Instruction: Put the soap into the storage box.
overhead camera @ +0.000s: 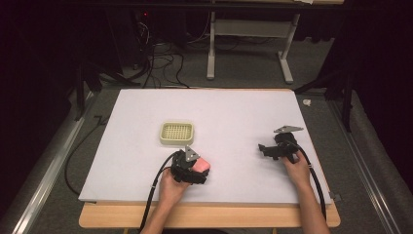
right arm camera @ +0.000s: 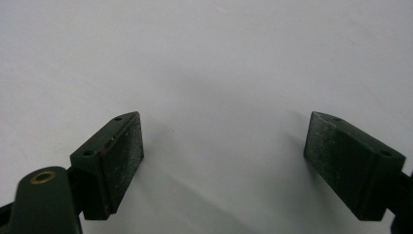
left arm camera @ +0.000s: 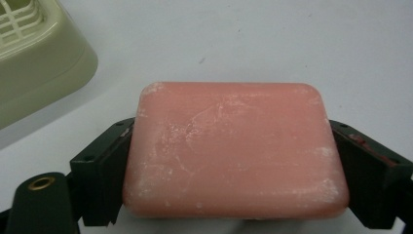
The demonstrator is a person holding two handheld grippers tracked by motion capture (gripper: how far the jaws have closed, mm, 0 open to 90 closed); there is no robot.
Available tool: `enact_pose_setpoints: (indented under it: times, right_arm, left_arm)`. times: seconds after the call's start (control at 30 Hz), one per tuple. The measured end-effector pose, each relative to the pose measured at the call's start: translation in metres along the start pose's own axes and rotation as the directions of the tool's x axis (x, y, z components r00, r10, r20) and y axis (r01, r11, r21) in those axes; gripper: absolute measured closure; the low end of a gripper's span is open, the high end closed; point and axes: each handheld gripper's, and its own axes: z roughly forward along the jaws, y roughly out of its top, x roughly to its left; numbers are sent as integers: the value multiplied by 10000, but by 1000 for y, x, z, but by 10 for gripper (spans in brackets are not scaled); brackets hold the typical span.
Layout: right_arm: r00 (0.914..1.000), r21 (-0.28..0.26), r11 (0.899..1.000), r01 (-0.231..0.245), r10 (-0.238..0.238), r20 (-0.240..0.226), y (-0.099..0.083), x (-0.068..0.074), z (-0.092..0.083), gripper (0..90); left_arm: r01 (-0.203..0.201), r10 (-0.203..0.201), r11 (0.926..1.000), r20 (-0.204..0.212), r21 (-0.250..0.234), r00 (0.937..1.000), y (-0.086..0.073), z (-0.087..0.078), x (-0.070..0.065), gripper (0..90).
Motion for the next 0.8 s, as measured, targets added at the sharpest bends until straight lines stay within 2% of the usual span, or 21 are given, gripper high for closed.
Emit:
enact_pose_setpoints:
  times: [0.5,0.8]
  right_arm:
    - [10000,23,10000,4,-4,-1,0,0,0,150]
    - [10000,1,10000,3,-3,-3,0,0,0,150]
  left_arm:
    - [-191,191,9997,-28,143,9998,0,-6,-2,139]
    - [192,-192,9998,-93,-42,9998,0,-16,5,139]
